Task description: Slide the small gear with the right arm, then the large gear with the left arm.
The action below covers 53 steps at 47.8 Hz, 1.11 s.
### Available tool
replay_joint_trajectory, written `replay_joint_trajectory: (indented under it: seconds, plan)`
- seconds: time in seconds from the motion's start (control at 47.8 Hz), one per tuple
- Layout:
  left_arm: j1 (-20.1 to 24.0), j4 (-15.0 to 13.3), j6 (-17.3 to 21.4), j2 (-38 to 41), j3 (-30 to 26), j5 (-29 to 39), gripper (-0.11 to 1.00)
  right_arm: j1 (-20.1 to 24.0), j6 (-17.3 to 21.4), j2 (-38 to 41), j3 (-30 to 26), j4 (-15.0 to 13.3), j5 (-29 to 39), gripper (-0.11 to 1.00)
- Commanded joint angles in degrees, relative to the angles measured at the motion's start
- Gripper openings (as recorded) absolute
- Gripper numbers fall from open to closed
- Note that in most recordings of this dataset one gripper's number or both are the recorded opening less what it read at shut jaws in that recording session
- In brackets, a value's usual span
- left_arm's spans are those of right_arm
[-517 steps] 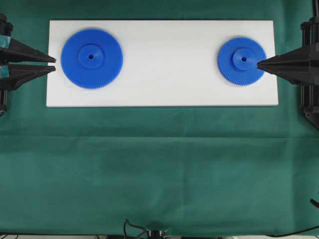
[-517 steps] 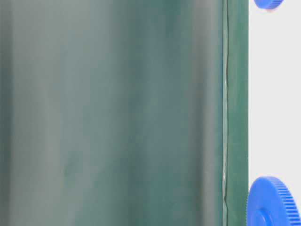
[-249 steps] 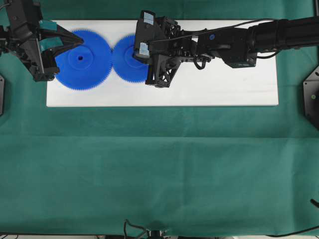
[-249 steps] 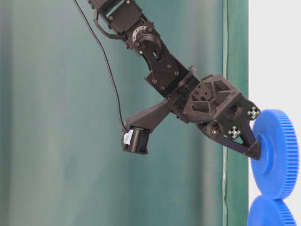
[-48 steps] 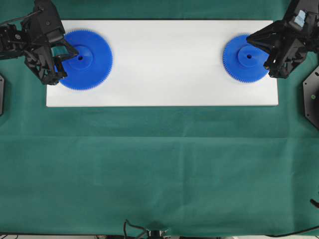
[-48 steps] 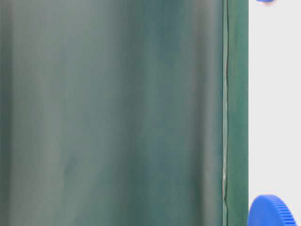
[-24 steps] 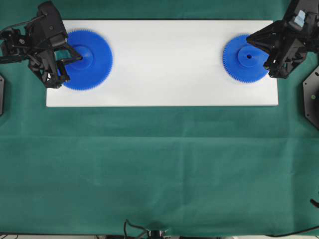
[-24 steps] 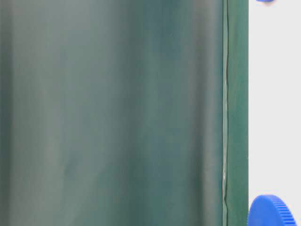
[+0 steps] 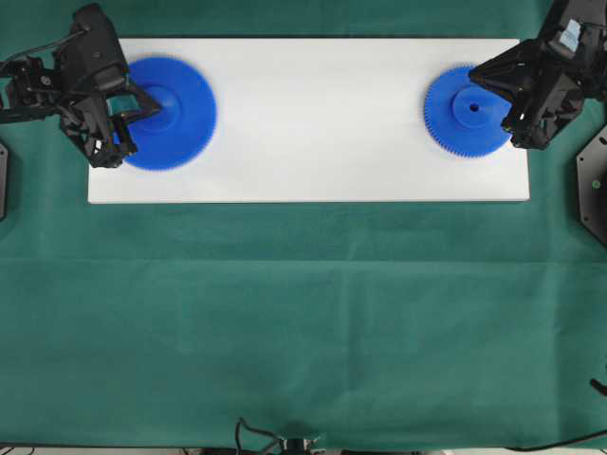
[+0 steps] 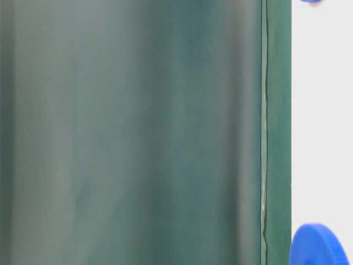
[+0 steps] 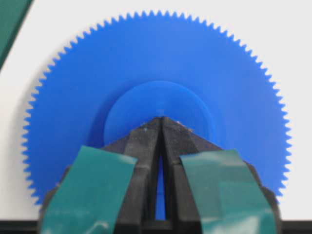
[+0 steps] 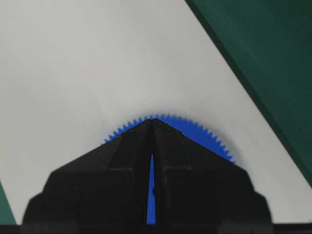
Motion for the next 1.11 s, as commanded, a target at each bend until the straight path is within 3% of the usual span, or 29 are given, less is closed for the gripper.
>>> replay_joint_trajectory:
  seconds: [0.0,0.398,0.523,0.816,1.088]
  plan:
    - [0.4,-0.1,-0.2,1.9,0.3,-0.6,0.0,0.0,0.0,0.3,-0.9,-0.1,-0.4,0.52]
    - [0.4,-0.5,-1.8,6.2,-0.3,-1.2,0.0,-0.1,0.0,1.2,-1.1,-0.1,-0.4,0.52]
    - [-1.2,-0.5,-3.9,8.5,-2.4,-6.0,0.0,0.0,-0.1,1.6,-1.1,-0.1,-1.4,0.52]
    - [-4.1,-0.4,-3.9,23.9,-18.9,-8.2,0.0,0.0,-0.1,2.9,-1.4,-0.1,-2.3,0.52]
    - [-7.5,-0.2,-2.8,38.2,-40.4,-5.4,0.0,0.0,-0.1,3.0,-1.4,-0.1,-2.4,0.52]
